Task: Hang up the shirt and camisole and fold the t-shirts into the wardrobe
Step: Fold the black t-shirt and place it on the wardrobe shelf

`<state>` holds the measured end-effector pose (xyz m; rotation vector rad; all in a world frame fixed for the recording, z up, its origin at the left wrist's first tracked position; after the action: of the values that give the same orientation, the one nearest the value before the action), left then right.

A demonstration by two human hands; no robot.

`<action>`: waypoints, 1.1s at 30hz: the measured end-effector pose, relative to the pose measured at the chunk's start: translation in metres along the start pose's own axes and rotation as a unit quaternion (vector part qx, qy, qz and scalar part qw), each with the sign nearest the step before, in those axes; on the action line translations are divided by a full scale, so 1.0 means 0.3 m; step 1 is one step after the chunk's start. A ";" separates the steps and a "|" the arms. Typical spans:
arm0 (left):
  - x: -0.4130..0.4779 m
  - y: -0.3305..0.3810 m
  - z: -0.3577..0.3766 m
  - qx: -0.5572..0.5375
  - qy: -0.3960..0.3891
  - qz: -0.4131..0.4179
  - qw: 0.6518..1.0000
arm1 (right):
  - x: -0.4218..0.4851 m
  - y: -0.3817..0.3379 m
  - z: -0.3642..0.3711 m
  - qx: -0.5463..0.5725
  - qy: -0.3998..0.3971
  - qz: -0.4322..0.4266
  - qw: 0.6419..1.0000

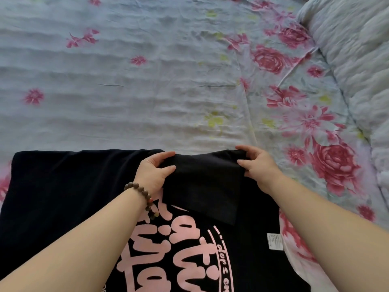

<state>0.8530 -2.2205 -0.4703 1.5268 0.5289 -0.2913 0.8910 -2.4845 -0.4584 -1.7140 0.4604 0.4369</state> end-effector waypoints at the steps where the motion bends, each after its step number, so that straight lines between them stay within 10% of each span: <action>1: 0.006 0.001 -0.002 0.007 0.003 0.004 1.000 | 0.014 0.008 -0.009 0.005 0.004 0.007 1.000; 19: -0.038 -0.011 -0.018 -0.014 -0.050 0.033 0.998 | -0.052 0.025 -0.012 0.019 0.005 -0.046 0.999; 28: -0.056 -0.004 -0.031 0.234 -0.116 0.077 0.962 | -0.131 0.106 -0.007 -0.239 -0.067 -0.085 0.965; 33: -0.097 0.020 -0.030 0.423 0.021 0.160 0.892 | -0.169 0.092 0.016 -0.402 -0.022 -0.112 0.908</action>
<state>0.8298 -2.2155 -0.4502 2.4394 0.1599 -0.2401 0.8332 -2.4813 -0.4557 -2.5139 0.0218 0.5355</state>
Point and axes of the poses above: each hand's wrist, its own x-axis towards the middle knuckle, its own z-axis out of the palm, y = z × x, the point moved 4 cm from there along x, towards the middle knuckle, and after that the axes turned 3 degrees about -x, right-handed, at the moved point
